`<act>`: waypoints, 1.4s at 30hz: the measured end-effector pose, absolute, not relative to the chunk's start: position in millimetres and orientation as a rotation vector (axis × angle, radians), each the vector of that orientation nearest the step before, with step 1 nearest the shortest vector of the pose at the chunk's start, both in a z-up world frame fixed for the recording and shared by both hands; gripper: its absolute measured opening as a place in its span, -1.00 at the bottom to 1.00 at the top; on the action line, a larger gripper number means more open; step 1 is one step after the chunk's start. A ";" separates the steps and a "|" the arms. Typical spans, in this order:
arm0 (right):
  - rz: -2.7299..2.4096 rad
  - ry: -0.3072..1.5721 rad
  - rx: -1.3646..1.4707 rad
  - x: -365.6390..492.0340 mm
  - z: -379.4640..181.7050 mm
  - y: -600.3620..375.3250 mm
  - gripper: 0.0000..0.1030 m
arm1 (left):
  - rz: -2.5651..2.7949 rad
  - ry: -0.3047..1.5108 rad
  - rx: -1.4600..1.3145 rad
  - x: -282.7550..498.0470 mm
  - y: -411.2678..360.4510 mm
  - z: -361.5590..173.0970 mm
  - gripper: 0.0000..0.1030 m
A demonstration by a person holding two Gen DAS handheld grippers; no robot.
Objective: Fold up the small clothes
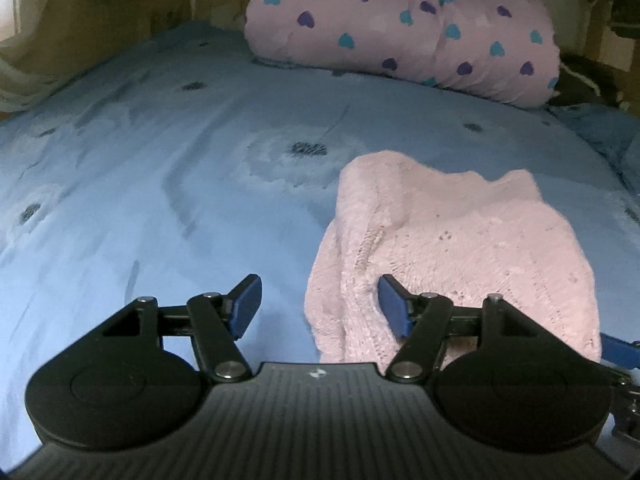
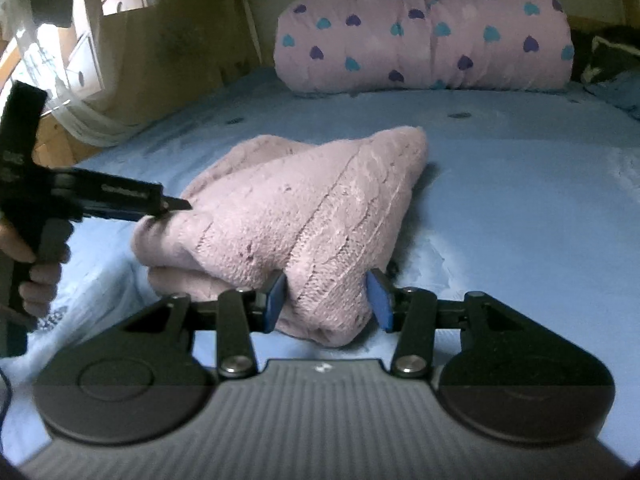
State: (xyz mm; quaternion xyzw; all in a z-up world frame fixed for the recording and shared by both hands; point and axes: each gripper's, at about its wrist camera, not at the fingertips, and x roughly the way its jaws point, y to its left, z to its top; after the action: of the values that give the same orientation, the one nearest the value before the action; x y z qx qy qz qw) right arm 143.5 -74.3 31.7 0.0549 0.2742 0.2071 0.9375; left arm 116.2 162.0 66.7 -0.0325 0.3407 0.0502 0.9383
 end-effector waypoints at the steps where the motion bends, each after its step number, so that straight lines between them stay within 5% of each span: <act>1: 0.425 0.575 0.120 144.4 32.9 -77.3 -0.06 | 0.089 0.688 -0.073 114.0 161.7 70.0 0.37; 11: 0.397 0.529 0.222 162.6 85.3 -97.2 -0.06 | 0.000 0.542 -0.140 145.9 137.3 115.5 0.37; 26: 0.338 0.615 0.202 271.3 38.2 -65.4 -0.26 | 0.102 0.747 -0.301 215.9 156.5 48.0 0.32; 42: 0.381 0.553 0.192 165.5 70.1 -85.0 -0.21 | 0.052 0.742 -0.180 137.0 155.0 74.2 0.38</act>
State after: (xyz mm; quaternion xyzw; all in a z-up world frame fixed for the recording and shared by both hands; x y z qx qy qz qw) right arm 165.5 -85.0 70.1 0.0939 0.2710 0.1864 0.9397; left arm 137.0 155.0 74.2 -0.0878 0.3620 0.0256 0.9277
